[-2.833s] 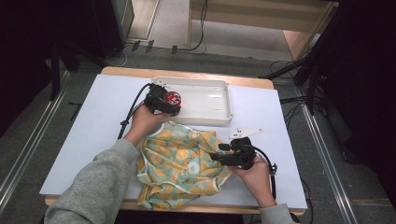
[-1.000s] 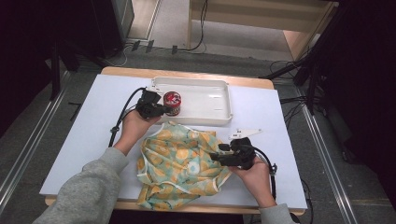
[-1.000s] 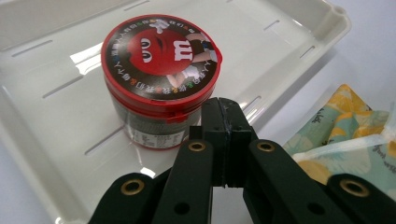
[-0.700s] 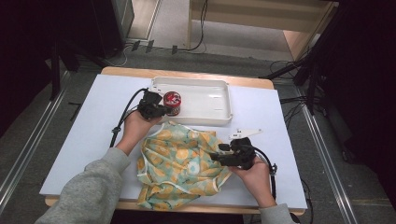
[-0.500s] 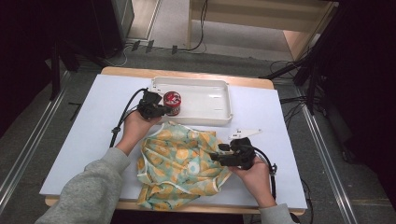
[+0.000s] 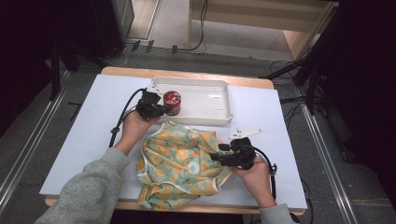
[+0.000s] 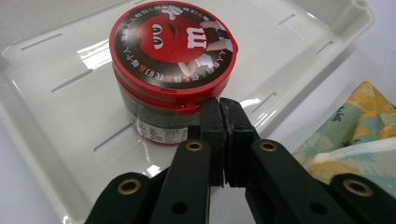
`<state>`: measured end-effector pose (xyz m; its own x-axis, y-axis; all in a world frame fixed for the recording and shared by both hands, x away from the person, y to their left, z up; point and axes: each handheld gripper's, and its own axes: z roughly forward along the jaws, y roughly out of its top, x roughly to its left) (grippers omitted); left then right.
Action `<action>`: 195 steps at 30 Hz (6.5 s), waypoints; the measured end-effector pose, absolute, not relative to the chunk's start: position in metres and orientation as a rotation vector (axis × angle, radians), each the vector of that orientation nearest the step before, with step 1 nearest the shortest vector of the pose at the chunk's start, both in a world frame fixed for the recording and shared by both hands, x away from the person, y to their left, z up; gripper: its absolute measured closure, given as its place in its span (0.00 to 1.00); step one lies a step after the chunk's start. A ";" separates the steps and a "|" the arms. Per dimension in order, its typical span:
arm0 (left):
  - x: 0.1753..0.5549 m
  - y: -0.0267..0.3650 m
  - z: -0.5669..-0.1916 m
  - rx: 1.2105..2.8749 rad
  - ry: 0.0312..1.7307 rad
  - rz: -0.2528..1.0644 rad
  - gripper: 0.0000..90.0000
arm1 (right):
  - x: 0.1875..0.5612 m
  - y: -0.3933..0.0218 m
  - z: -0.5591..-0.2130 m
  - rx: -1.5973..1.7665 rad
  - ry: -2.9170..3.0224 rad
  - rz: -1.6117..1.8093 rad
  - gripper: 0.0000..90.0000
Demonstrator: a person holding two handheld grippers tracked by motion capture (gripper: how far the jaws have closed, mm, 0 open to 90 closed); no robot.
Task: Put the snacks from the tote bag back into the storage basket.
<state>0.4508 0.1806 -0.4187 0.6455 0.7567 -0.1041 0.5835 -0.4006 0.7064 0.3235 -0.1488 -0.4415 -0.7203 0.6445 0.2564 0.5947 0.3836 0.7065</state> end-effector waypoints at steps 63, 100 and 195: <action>0.480 0.194 -0.413 2.082 1.152 0.318 0.99 | 0.321 -0.149 -0.440 1.135 2.565 1.274 0.50; 0.497 0.200 -0.413 2.052 1.209 0.304 0.97 | 0.320 -0.150 -0.440 1.126 2.562 1.277 0.50; 0.354 0.204 -0.391 2.149 0.930 0.049 0.41 | 0.318 -0.147 -0.440 1.123 2.574 1.286 0.49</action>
